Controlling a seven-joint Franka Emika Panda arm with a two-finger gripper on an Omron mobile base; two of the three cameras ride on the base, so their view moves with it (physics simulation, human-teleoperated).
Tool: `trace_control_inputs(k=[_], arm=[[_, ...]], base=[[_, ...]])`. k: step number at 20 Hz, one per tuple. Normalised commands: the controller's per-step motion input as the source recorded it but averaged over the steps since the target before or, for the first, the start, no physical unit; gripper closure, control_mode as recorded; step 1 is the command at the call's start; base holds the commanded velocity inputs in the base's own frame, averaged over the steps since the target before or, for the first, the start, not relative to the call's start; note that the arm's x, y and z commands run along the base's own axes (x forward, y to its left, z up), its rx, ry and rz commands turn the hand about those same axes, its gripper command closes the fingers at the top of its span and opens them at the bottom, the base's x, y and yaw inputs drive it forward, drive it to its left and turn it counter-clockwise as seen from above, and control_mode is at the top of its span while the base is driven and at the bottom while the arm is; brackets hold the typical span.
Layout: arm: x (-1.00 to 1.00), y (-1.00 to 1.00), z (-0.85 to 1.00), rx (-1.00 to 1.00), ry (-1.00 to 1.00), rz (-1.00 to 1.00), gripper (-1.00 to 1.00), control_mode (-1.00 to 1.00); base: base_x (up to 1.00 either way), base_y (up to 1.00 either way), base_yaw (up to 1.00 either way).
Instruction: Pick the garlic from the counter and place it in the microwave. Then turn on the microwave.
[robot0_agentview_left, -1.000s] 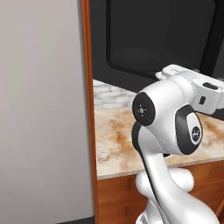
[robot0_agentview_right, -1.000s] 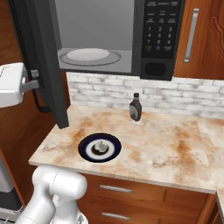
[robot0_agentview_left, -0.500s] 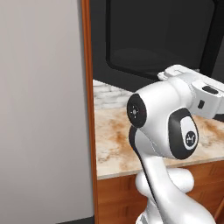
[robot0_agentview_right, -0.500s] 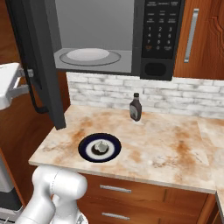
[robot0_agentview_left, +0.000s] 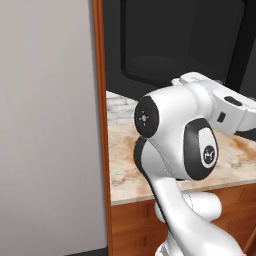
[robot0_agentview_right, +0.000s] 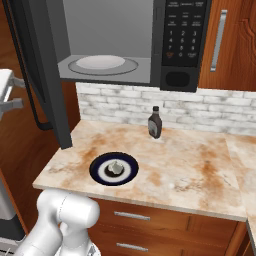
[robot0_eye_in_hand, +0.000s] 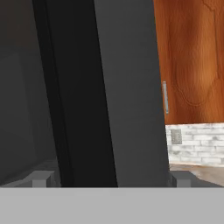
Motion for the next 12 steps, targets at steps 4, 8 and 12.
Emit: trace_control_inputs(k=[4, 8, 12], arm=[[0.12, 0.1, -0.01, 0.08, -0.02, 0.25, -1.0, -1.0], [-0.15, 0.07, 0.0, 0.04, -0.08, 0.33, -1.0, -1.0], [-0.36, -0.02, 0.01, 0.14, -0.09, 0.27, -1.0, -1.0]], base=[[0.0, 0.0, 0.0], [0.0, 0.0, 0.0], [0.0, 0.0, 0.0]])
